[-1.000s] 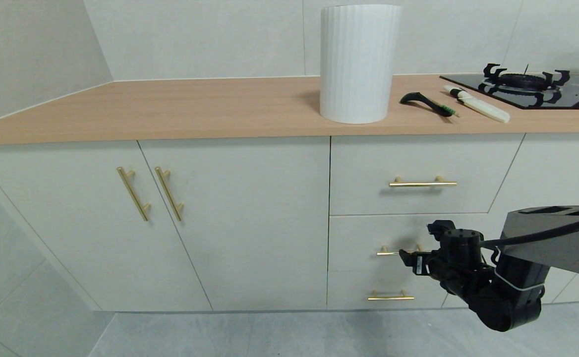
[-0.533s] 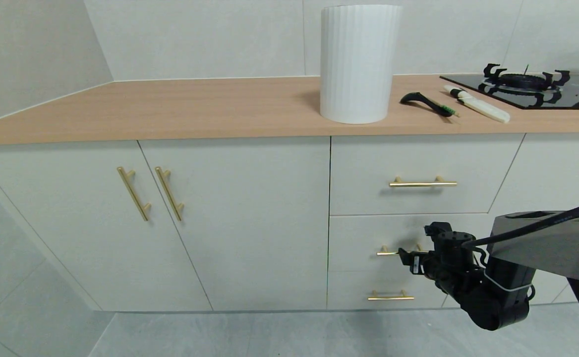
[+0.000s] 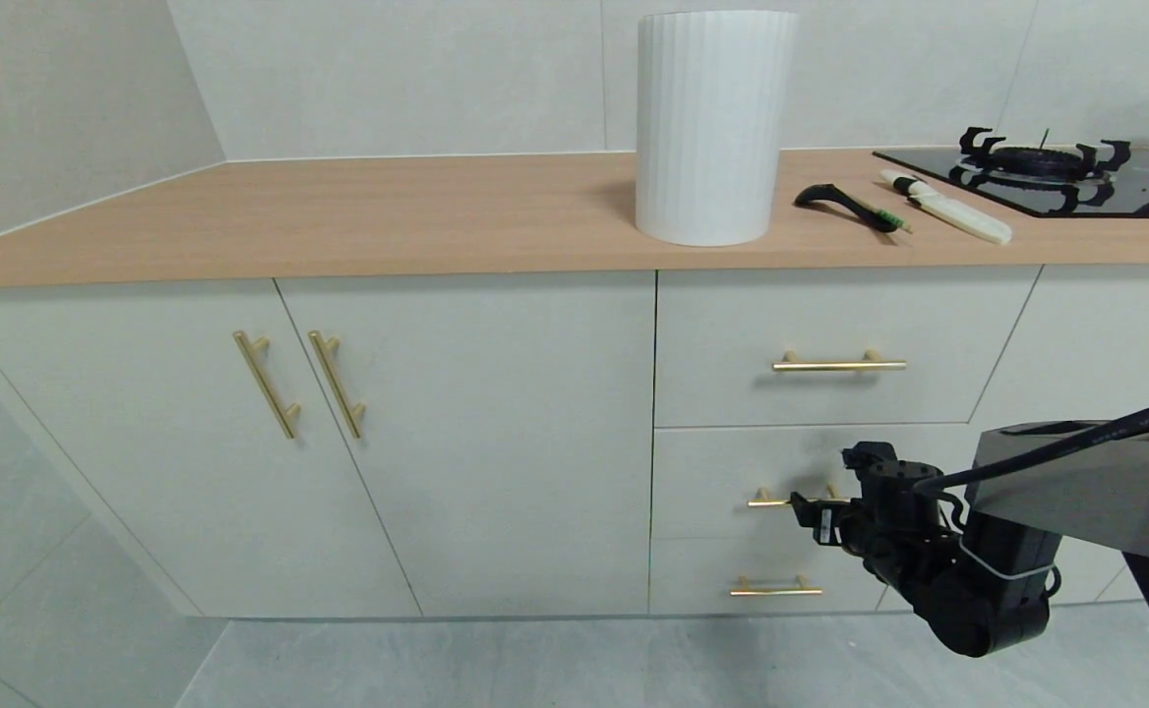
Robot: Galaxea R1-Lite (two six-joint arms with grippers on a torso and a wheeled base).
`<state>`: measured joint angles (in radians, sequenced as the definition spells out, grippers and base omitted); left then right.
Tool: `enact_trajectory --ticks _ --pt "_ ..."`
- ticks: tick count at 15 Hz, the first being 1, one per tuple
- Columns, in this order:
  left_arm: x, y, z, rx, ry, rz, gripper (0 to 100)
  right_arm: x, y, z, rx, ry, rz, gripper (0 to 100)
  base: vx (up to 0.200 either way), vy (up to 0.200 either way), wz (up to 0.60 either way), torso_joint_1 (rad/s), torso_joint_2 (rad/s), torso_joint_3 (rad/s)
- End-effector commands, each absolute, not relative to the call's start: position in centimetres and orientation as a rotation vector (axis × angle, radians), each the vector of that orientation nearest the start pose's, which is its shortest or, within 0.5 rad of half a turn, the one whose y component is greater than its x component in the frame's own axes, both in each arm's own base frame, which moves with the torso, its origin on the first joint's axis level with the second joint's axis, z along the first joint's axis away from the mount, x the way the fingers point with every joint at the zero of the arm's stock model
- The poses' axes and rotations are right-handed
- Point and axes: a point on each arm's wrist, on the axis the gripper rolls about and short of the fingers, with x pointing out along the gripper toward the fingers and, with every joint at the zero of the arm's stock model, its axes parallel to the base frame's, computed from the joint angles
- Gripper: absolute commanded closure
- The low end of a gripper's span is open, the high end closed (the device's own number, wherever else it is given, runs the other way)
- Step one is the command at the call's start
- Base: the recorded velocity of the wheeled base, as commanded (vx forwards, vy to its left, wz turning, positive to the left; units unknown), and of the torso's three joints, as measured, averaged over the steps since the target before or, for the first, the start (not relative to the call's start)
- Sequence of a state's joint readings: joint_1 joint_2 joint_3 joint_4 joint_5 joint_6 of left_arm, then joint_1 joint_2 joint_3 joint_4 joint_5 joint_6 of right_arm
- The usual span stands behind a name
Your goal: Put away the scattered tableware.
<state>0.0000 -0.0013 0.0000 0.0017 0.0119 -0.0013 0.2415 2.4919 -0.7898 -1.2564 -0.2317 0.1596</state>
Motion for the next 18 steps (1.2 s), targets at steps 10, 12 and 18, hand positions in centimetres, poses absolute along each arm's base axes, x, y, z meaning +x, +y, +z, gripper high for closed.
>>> enact_trajectory --ticks 10,12,18 --pt "-2.3 0.0 7.5 -0.002 0.002 0.012 0 36.9 8.6 -4.8 0.039 0.454 -0.024 0 0.000 0.000 0.00 0.000 0.00 0.000" --pt "-2.3 0.0 7.5 -0.002 0.002 0.012 0 37.0 8.6 -4.7 0.038 0.453 -0.024 0 0.000 0.000 0.00 0.000 0.00 0.000" --pt "-2.3 0.0 7.5 -0.002 0.002 0.012 0 36.0 8.4 -2.9 0.018 0.452 -0.017 0 0.000 0.000 0.00 0.000 0.00 0.000"
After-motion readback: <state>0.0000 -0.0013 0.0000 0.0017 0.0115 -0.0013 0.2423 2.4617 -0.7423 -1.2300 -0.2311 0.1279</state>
